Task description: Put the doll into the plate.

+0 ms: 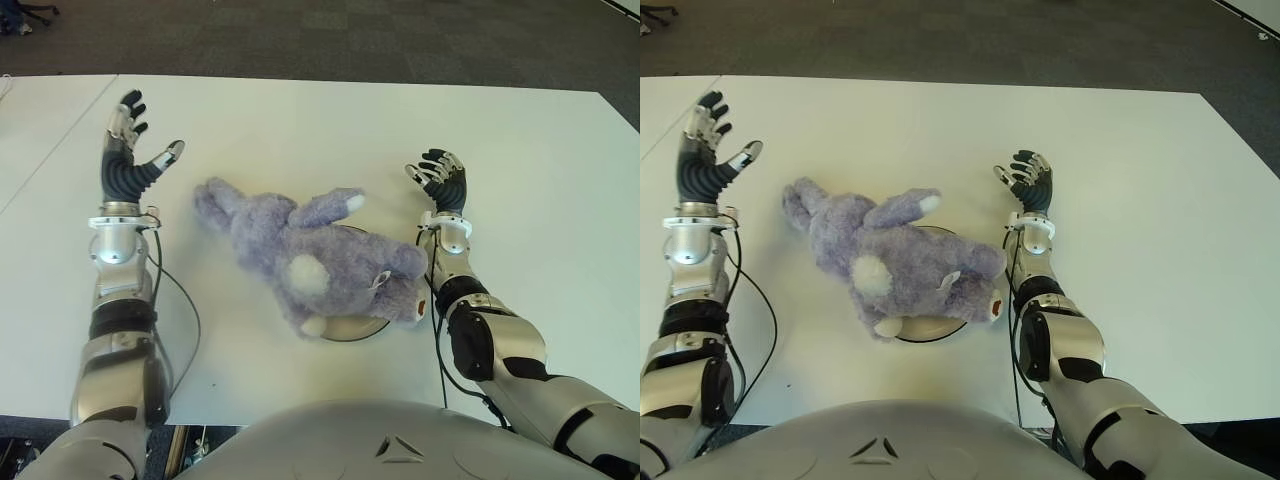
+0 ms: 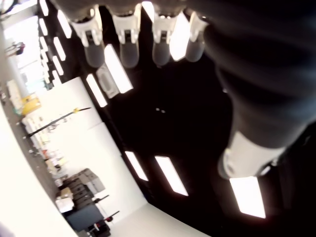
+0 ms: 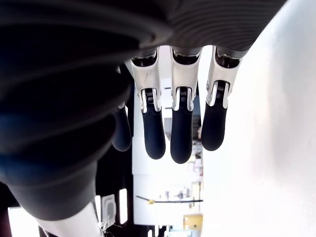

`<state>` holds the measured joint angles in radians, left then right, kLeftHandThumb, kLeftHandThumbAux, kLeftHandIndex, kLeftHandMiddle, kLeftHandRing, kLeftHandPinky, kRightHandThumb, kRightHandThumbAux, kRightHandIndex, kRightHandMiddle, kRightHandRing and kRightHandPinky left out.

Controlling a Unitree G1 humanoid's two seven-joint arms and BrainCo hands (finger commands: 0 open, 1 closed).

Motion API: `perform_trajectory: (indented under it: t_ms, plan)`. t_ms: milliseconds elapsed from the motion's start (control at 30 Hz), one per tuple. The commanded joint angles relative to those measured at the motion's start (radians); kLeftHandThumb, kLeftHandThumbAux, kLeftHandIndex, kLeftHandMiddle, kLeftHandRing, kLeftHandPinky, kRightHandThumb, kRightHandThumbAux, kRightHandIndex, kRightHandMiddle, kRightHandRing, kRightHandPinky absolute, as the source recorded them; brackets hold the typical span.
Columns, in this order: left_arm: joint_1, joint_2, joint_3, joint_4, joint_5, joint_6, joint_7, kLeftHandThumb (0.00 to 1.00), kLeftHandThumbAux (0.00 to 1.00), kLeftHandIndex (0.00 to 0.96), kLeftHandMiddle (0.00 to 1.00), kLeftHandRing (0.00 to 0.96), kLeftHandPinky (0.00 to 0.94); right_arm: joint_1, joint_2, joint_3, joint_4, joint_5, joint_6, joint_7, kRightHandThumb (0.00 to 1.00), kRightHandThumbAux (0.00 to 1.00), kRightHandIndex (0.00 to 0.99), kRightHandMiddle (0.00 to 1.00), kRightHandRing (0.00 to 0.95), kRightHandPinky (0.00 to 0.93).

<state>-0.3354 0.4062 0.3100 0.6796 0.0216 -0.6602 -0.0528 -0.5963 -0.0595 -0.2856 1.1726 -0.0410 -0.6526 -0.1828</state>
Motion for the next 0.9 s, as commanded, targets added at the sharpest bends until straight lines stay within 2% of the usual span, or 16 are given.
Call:
perform_trajectory:
  t_ms: [33,167,300,433,567,900]
  plan:
    - [-0.098,-0.098,-0.064,0.302,0.082,-0.019,0.153,0.202,0.734,0.000,0.049,0.060,0.090,0.295,0.078,-0.002,0.164,0.004,0.043,-0.020,0.143,0.865,0.309,0.323,0.334,0.337]
    - [-0.126,-0.125,-0.097,0.397,0.114,-0.005,0.207,0.133,0.710,0.000,0.004,0.023,0.042,0.297,0.081,-0.008,0.162,0.009,0.029,-0.007,0.156,0.874,0.308,0.327,0.336,0.355]
    - [-0.143,-0.143,-0.119,0.445,0.121,0.006,0.220,0.096,0.687,0.000,0.000,0.005,0.028,0.295,0.081,-0.011,0.162,0.013,0.033,0.001,0.154,0.874,0.293,0.326,0.340,0.352]
    - [-0.179,-0.174,-0.126,0.551,0.109,0.092,0.199,0.063,0.684,0.000,0.000,0.000,0.018,0.293,0.082,-0.016,0.160,0.019,0.032,0.007,0.172,0.876,0.290,0.328,0.341,0.350]
    - [-0.206,-0.193,-0.124,0.597,0.087,0.180,0.166,0.033,0.701,0.000,0.000,0.000,0.034,0.289,0.082,-0.023,0.160,0.027,0.041,0.013,0.205,0.870,0.293,0.334,0.347,0.354]
    - [-0.214,-0.196,-0.123,0.634,0.082,0.270,0.139,0.000,0.707,0.000,0.001,0.029,0.089,0.291,0.084,-0.035,0.157,0.039,0.033,0.028,0.209,0.848,0.286,0.336,0.350,0.344]
